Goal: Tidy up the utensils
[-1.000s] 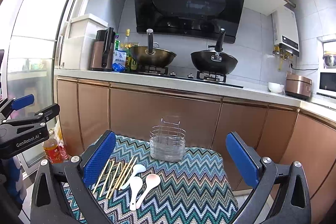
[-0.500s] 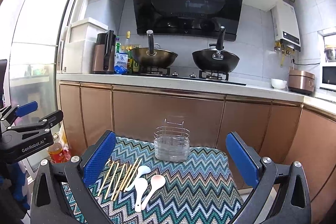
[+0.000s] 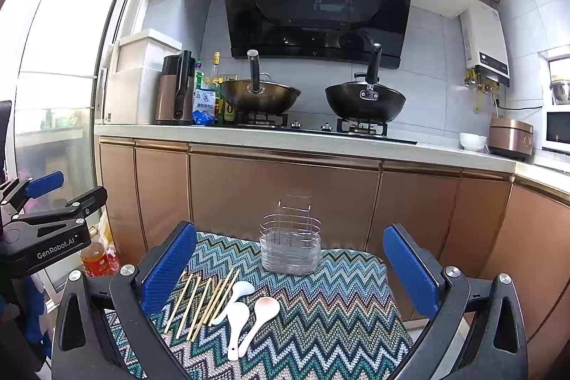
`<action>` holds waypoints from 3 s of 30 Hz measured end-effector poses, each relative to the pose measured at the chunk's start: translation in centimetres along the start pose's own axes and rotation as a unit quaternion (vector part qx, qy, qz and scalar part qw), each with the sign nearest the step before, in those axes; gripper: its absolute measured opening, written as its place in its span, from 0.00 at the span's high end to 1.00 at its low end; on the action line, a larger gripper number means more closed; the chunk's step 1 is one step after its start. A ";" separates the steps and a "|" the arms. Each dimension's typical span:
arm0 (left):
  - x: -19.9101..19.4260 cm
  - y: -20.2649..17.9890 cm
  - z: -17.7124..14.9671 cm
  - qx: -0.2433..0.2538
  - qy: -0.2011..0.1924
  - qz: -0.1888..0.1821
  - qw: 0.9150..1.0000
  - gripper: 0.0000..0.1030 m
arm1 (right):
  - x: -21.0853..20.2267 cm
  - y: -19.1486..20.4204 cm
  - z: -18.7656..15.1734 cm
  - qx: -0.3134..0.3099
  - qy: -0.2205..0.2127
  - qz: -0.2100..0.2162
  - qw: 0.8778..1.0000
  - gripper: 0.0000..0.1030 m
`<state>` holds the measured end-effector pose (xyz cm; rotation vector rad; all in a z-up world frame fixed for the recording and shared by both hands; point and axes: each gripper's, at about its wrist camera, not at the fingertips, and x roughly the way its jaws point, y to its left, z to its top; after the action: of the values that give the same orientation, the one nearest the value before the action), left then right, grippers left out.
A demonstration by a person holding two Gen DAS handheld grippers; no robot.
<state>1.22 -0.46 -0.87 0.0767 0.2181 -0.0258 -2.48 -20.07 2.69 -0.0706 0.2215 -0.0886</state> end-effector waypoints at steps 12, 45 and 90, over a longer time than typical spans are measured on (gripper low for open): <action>0.4 -0.1 0.3 0.001 -0.005 0.000 1.000 0.24 | 0.1 -0.1 0.4 -0.007 -0.006 -0.007 1.000 0.00; 12.3 0.9 0.0 -0.006 0.125 -0.021 0.992 0.24 | 11.9 -4.0 -1.8 0.008 0.129 0.059 0.990 0.13; 38.4 -6.5 -14.6 -0.039 0.550 -0.145 0.821 0.90 | 28.9 -5.1 -15.9 0.088 0.390 0.244 0.884 0.59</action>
<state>35.38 -6.40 -23.90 -0.0353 1.4001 -0.2824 21.70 -28.84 -18.65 0.2109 1.0313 0.3789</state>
